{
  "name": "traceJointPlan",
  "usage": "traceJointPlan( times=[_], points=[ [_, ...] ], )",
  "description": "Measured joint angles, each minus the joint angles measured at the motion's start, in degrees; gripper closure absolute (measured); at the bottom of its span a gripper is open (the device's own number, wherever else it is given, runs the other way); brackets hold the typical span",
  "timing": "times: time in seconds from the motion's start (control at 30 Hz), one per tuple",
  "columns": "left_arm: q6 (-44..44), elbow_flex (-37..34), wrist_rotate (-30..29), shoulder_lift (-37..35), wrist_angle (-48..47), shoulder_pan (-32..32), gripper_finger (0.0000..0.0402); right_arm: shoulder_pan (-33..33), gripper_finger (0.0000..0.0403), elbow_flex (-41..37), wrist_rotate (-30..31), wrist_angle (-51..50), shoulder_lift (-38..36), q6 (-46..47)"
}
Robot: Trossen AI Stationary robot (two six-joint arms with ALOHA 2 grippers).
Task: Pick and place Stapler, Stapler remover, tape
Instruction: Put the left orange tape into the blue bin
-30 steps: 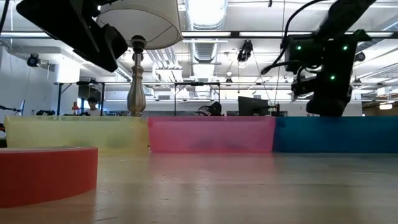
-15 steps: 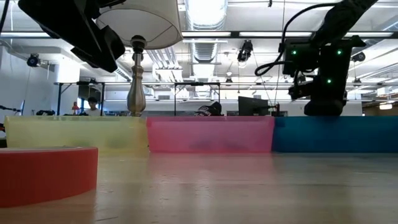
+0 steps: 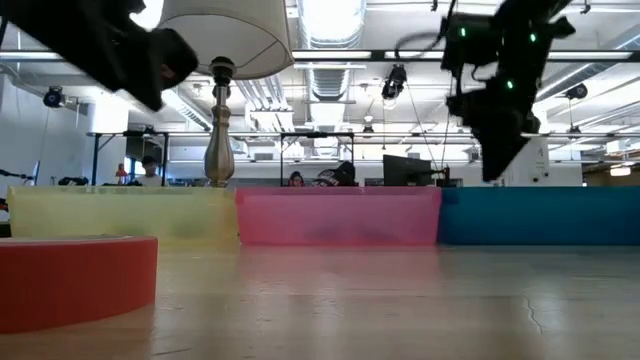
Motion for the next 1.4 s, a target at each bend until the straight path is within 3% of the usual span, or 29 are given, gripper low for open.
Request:
traceJointPlan(
  times=[0.17,0.4,0.57,0.7,1.07,1.4],
  points=[
    [0.7,1.9,0.0,0.0,-11.3,-3.6,0.0229,5.0,0.0267,5.1,-4.9,0.5,-0.2,2.8],
    [-4.9,0.7,0.0,0.1,-19.3,-11.2,0.0230,15.0,0.0275,7.7,-1.4,14.3,-0.2,2.2],
    [-11.3,-2.0,0.2,0.8,-19.2,-15.3,0.0230,19.9,0.0265,6.1,-0.7,29.6,-0.2,-6.3],
    [-14.6,-3.5,1.7,1.7,-19.2,-16.8,0.0230,22.2,0.0258,5.2,-0.7,36.0,-0.1,-10.4],
    [-17.1,-7.3,2.8,2.4,-18.4,-17.1,0.0230,23.4,0.0262,-0.1,-0.9,40.1,0.0,-10.5],
    [-18.6,-10.5,4.3,2.4,-11.5,-17.1,0.0229,23.4,0.0260,-1.1,-0.9,40.2,0.0,-10.5]
  ],
)
